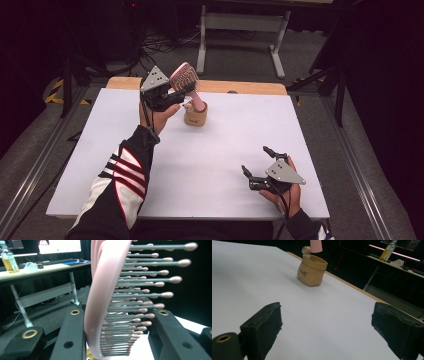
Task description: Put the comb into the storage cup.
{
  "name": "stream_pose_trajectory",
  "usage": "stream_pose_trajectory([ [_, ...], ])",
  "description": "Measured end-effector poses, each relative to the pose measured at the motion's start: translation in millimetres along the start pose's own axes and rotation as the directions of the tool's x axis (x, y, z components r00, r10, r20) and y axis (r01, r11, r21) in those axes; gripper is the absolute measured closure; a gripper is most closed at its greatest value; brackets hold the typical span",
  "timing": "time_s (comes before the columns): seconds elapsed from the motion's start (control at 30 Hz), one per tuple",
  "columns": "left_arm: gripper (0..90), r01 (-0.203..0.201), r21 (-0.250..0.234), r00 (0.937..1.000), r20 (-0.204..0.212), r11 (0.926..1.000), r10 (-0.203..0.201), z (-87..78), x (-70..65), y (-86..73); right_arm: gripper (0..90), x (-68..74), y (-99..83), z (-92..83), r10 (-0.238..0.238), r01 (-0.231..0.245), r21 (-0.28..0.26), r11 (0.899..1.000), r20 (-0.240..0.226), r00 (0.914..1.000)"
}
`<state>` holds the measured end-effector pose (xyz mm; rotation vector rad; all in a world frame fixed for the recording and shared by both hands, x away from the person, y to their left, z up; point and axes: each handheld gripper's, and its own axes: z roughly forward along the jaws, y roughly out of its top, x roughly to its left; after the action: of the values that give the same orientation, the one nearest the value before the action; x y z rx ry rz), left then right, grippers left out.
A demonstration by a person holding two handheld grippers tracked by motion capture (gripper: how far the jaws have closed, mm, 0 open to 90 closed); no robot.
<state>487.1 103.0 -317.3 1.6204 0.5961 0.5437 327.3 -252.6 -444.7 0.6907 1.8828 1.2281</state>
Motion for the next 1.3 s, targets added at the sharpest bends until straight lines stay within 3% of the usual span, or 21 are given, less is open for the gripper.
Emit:
stream_pose_trajectory([
  [0.33,63.0,0.021,0.044,0.9987,-0.048,0.9988,-0.019,17.8,8.3,-9.6,9.9,0.4,-0.1,0.6,-0.003,0.003,0.006,1.000,-0.007,1.0000],
  [0.57,63.0,0.074,0.058,0.9963,-0.047,0.9956,-0.071,28.3,15.7,-21.9,9.9,0.2,-0.4,1.0,-0.001,0.001,0.011,1.000,-0.011,0.9999],
  [0.67,62.9,0.071,0.070,0.9959,-0.061,0.9950,-0.067,31.4,17.2,-25.6,10.0,0.1,-0.6,1.1,-0.001,0.001,0.013,1.000,-0.010,1.0000],
  [0.97,62.9,0.116,0.089,0.9922,-0.056,0.9892,-0.111,40.6,19.3,-39.1,10.3,0.1,-0.8,1.7,0.004,-0.004,0.015,1.000,-0.011,0.9999],
  [1.3,62.9,0.105,0.122,0.9934,-0.059,0.9870,-0.098,49.1,18.7,-44.6,10.2,0.5,-1.5,3.8,0.005,-0.005,0.027,1.000,-0.023,0.9997],
])
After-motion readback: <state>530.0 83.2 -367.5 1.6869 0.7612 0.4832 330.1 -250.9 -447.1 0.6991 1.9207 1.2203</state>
